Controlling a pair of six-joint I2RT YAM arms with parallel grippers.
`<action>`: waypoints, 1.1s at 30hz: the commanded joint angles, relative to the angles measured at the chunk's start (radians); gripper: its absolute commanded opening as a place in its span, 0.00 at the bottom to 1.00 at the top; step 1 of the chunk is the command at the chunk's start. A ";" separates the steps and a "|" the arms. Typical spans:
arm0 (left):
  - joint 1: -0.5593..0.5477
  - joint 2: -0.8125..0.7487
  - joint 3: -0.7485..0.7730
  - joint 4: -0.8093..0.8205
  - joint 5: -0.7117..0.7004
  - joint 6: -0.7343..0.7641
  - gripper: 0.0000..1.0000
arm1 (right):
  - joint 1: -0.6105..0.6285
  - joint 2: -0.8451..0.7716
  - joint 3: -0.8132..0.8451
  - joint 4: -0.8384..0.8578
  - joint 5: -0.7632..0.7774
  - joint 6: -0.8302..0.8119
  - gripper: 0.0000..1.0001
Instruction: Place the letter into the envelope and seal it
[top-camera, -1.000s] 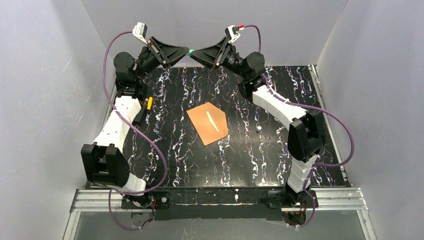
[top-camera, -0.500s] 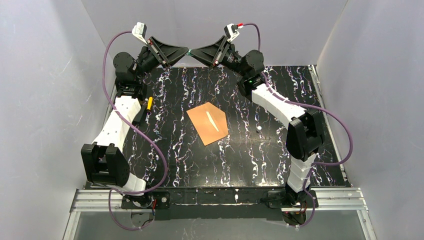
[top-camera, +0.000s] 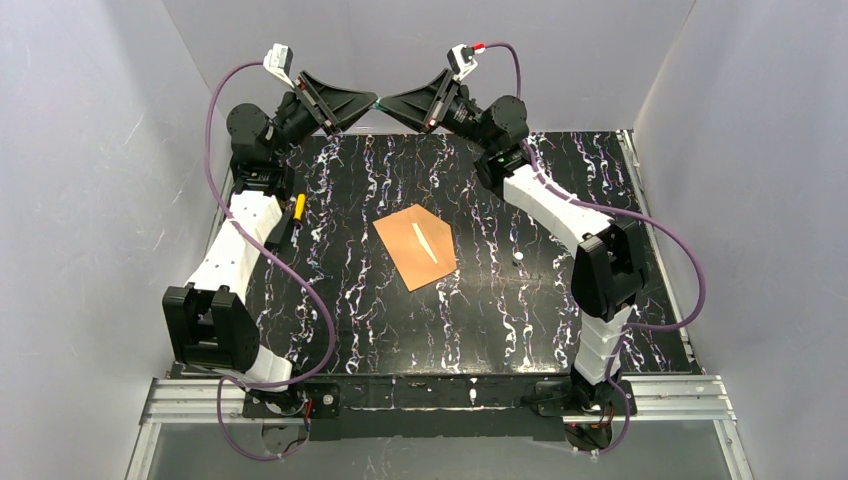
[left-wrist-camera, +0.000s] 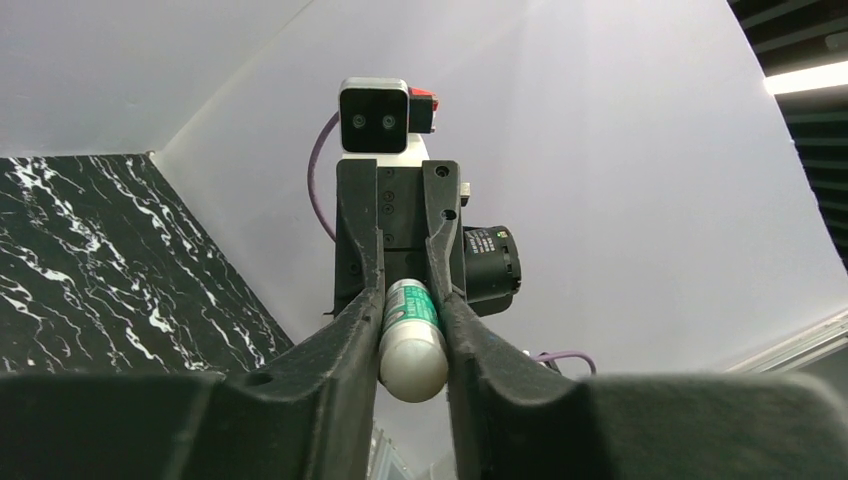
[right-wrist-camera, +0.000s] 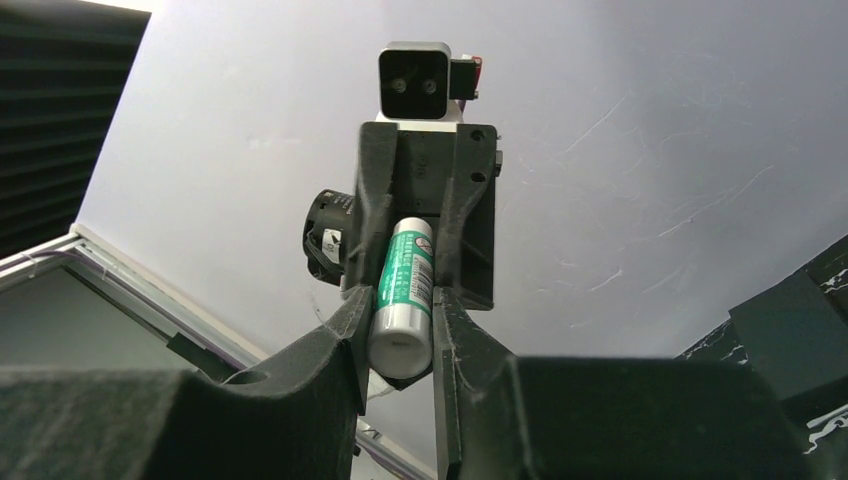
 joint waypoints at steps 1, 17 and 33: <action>0.003 -0.023 0.027 0.028 0.004 0.000 0.40 | -0.006 -0.029 0.028 -0.006 0.010 -0.019 0.01; 0.014 -0.025 -0.004 0.027 -0.016 -0.001 0.35 | -0.040 -0.077 -0.039 -0.025 0.010 -0.020 0.01; 0.013 -0.031 -0.006 0.028 -0.025 0.004 0.00 | -0.023 -0.054 -0.023 0.053 0.020 0.009 0.51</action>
